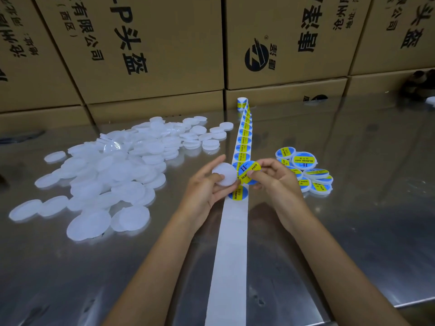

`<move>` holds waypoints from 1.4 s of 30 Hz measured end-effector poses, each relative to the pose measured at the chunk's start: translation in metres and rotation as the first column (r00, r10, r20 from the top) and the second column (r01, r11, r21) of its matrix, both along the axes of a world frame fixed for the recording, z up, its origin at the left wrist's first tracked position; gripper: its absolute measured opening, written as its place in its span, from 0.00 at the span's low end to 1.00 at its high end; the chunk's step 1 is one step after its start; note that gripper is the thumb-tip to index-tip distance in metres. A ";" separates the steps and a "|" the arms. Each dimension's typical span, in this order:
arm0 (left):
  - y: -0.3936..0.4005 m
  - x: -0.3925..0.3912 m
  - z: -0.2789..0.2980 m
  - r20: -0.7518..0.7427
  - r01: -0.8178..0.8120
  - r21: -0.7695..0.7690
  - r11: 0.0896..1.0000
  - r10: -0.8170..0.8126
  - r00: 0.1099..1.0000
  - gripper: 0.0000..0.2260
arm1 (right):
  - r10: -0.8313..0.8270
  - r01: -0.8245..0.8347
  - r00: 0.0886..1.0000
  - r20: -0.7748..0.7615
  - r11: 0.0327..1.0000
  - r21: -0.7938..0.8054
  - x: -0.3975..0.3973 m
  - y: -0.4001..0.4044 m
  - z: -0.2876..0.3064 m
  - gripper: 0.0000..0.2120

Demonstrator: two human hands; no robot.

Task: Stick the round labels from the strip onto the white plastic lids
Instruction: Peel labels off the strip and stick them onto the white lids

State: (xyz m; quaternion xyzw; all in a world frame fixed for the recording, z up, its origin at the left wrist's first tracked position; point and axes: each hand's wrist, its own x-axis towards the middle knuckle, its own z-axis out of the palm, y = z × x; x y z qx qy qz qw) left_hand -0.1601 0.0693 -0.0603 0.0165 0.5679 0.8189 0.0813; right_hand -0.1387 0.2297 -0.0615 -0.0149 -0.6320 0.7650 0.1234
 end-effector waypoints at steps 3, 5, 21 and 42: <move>0.003 0.002 0.000 0.016 0.052 0.016 0.999 -0.052 0.999 0.19 | -0.011 0.013 1.000 -0.026 0.998 0.055 0.001 -0.004 0.000 0.08; 0.004 0.003 0.000 0.007 0.055 -0.015 0.998 -0.055 0.998 0.21 | -0.017 0.020 0.999 -0.034 0.997 0.076 0.001 -0.006 0.000 0.08; 0.011 0.009 0.006 0.055 0.121 0.076 0.990 -0.125 0.991 0.17 | -0.035 0.060 0.993 -0.113 0.972 0.225 0.001 -0.013 -0.004 0.13; 0.014 0.012 0.007 0.046 0.142 0.033 0.989 -0.144 0.989 0.19 | -0.135 0.215 0.968 -0.211 0.879 0.425 -0.005 -0.015 -0.017 0.16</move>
